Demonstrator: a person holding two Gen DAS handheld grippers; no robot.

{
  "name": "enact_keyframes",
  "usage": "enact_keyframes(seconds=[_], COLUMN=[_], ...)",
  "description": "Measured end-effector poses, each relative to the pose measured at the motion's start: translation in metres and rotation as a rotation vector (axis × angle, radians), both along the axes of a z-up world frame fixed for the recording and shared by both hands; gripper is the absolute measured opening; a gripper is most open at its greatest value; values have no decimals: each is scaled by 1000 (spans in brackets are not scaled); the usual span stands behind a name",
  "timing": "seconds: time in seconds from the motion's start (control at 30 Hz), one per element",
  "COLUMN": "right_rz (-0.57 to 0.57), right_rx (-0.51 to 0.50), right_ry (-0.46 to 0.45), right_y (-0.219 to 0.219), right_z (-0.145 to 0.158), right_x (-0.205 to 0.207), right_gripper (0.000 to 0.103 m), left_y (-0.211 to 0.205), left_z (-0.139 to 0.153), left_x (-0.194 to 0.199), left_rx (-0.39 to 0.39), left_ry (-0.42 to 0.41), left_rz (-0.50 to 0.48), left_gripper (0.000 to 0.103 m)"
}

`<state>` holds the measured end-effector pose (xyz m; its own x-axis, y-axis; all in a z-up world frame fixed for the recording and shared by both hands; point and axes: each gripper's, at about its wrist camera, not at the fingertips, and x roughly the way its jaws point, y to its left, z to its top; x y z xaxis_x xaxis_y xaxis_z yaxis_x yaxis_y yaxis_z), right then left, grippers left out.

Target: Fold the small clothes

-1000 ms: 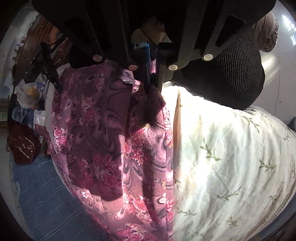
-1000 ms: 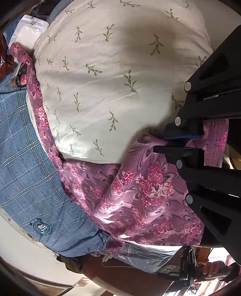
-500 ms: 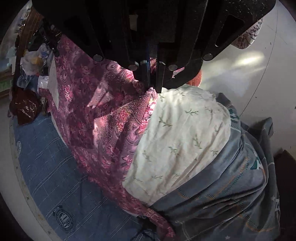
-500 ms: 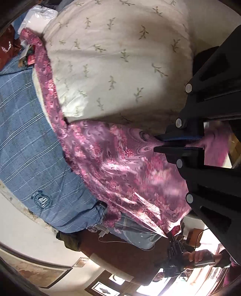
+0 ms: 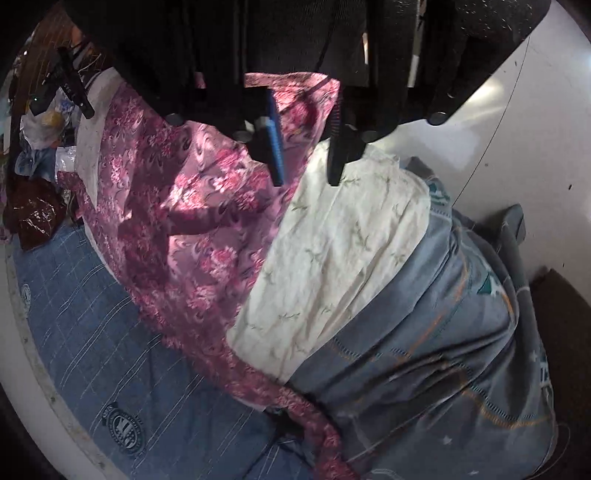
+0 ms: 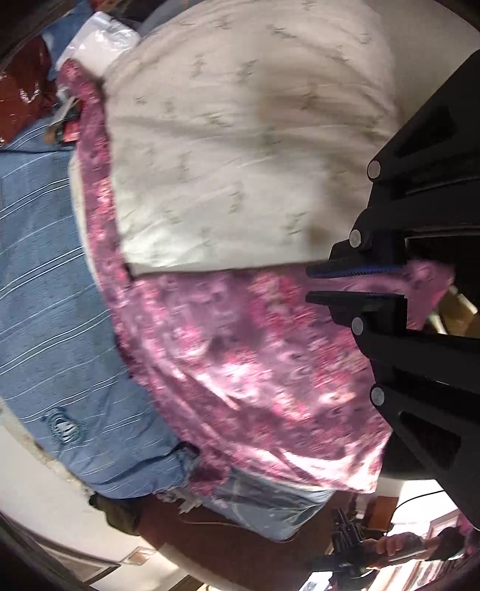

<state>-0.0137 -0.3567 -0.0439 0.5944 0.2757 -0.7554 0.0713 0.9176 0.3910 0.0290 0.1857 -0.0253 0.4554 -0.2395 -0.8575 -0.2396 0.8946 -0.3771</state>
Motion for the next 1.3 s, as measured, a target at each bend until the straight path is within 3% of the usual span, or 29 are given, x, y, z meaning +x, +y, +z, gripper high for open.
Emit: enact_keyframes(seconds=[0.03, 0.2, 0.27, 0.37, 0.4, 0.47, 0.6, 0.87, 0.97, 1.1, 1.3], right_rz=[5, 55, 67, 64, 59, 75, 94, 48, -26, -223, -539], right_rx=[6, -6, -21, -25, -13, 3, 20, 98, 86, 126, 207], right_ry=[-9, -27, -19, 8, -38, -49, -47, -43, -64, -97, -202], right_y=[4, 35, 46, 53, 52, 51, 48, 36, 13, -51, -162], right_z=[1, -7, -19, -43, -43, -44, -44, -42, -33, -22, -10], right_x=[8, 48, 59, 65, 60, 56, 54, 55, 54, 50, 38], right_gripper=[13, 27, 34, 40, 43, 45, 45, 45, 45, 47, 50], left_y=[-7, -61, -81, -103, -107, -120, -139, -135, -141, -159, -192], left_z=[4, -1, -17, -55, -65, -62, -68, -53, -38, -27, -37], left_x=[8, 50, 65, 80, 80, 74, 71, 71, 69, 81, 114], left_rx=[-2, 87, 121, 157, 179, 239, 353, 272, 240, 230, 248], left_ry=[-17, -53, -20, 81, 93, 31, 37, 62, 18, -14, 8], left_rz=[-18, -119, -150, -191, -195, -224, -272, -257, -273, -309, -338], left_gripper=[40, 48, 55, 56, 58, 77, 81, 81, 81, 81, 81])
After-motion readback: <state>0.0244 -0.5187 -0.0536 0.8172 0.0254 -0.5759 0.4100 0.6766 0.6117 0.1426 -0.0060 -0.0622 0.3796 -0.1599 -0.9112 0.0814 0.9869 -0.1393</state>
